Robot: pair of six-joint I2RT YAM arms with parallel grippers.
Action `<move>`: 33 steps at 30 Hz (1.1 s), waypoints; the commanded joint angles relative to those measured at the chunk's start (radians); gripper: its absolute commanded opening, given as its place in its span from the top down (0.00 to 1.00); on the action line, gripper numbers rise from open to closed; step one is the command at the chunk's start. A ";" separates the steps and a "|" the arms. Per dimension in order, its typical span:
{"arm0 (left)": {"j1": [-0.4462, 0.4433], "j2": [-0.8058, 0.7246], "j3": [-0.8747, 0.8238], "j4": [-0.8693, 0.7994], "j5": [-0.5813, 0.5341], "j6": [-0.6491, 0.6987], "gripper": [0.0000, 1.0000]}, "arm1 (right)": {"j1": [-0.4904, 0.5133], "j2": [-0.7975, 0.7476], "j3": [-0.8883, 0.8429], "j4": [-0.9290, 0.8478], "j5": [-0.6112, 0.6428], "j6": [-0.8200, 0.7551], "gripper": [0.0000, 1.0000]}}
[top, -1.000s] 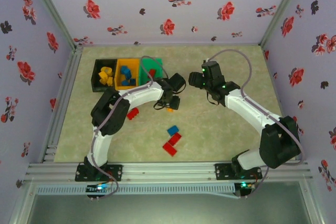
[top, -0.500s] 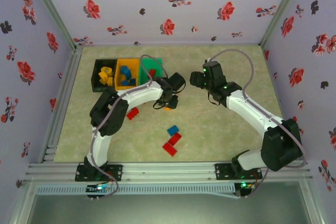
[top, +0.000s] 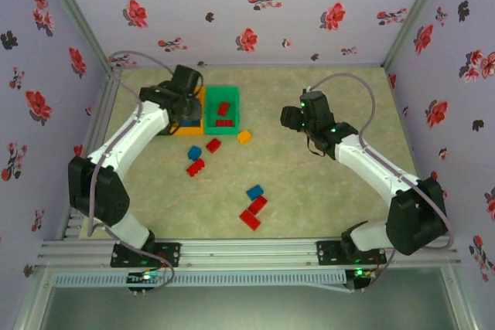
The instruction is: Sort the legos into containers by color
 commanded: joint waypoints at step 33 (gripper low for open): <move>0.362 0.368 0.245 0.170 0.142 0.087 0.32 | -0.005 -0.150 -0.065 -0.074 0.018 0.001 0.31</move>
